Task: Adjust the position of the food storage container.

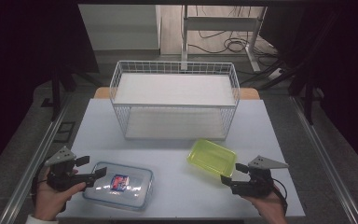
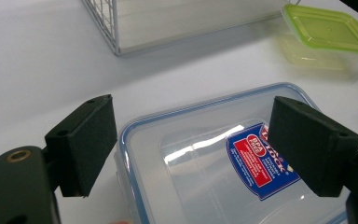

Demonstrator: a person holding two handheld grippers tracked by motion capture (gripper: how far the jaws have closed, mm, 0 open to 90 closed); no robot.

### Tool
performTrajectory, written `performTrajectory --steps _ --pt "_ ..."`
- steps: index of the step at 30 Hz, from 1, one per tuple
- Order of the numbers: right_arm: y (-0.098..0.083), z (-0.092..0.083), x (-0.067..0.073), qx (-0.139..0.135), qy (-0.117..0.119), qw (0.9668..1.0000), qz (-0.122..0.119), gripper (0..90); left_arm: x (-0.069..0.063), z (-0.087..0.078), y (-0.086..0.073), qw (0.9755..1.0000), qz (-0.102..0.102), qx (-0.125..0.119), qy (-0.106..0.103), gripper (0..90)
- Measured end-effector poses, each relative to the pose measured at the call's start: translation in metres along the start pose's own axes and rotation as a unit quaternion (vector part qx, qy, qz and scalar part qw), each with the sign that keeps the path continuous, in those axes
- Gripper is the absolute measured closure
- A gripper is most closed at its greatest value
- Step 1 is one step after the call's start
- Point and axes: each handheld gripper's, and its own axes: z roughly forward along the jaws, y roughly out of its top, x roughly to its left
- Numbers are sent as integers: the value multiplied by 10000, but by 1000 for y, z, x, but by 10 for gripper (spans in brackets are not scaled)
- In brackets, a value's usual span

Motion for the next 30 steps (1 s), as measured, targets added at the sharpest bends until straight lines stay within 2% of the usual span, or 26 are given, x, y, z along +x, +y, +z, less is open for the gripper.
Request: performTrajectory --steps 19,23,28,30 --pt "-3 1 0 26 -73 9999 -76 213 0 2 0 9999 28 102 -27 181" --pt "-4 3 0 49 -62 9999 -85 215 -3 2 2 9998 102 97 -121 193" --pt "-4 4 0 64 -119 9998 -115 216 -7 2 3 9995 188 147 -226 242" --pt "-4 3 -1 54 -136 9998 -94 216 -9 1 4 9994 224 150 -236 288"
